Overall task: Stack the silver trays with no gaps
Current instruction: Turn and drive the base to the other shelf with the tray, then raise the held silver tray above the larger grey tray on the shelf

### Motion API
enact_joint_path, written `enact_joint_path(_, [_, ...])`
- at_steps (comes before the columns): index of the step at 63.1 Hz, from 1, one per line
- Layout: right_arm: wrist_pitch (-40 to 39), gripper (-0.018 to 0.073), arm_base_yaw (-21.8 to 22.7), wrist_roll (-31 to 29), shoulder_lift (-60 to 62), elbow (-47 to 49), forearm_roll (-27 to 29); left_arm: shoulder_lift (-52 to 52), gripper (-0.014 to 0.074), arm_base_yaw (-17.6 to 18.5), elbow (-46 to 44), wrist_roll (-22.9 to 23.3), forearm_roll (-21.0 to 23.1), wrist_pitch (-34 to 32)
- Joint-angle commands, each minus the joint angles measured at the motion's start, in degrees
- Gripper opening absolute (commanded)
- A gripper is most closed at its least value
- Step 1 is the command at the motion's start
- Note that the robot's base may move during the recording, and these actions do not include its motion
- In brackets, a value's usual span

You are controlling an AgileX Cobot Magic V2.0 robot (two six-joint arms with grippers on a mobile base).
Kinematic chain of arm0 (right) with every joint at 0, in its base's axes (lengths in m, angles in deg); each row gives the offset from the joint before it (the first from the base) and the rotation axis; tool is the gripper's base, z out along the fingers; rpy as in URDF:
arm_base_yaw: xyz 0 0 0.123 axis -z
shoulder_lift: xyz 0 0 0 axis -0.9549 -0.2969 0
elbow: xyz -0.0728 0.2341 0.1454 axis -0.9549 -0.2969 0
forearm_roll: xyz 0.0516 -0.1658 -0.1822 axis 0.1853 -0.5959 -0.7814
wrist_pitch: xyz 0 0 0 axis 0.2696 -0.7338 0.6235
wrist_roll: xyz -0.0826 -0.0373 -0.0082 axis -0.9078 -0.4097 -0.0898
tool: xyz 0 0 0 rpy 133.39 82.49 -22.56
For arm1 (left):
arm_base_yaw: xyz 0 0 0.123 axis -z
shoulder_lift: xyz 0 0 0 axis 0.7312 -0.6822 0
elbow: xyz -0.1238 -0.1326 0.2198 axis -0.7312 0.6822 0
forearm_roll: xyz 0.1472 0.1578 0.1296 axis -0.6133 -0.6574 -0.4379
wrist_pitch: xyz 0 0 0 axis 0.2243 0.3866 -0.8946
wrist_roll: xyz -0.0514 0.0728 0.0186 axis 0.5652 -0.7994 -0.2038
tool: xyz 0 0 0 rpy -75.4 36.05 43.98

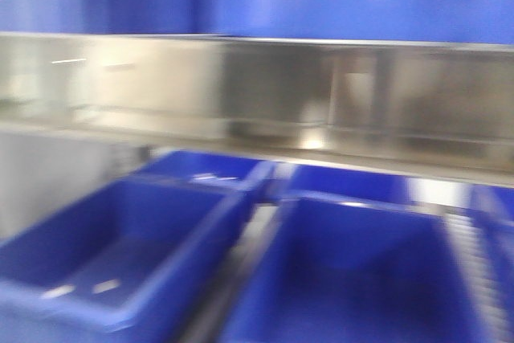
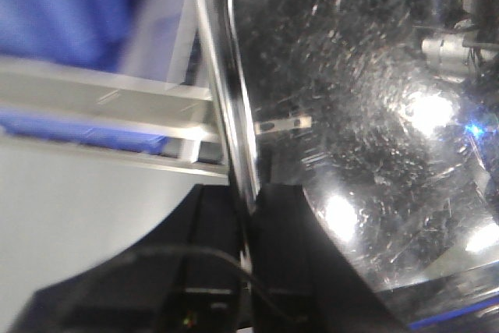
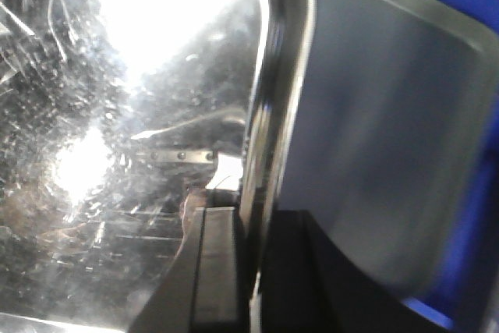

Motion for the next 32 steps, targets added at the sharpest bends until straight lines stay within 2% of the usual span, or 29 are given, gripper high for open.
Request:
enact_joint_path(1, [-4.6, 0.0061, -0.4, -1.6, 2.0, 1.5, 0.6, 1.7, -0.0048, 0.6, -2.0, -1.4, 3.8, 0.6])
enact_joint_path(32, [-4.6, 0.0061, -0.4, -1.6, 2.0, 1.5, 0.6, 1.7, -0.0048, 0.6, -2.0, -1.4, 3.8, 0.6])
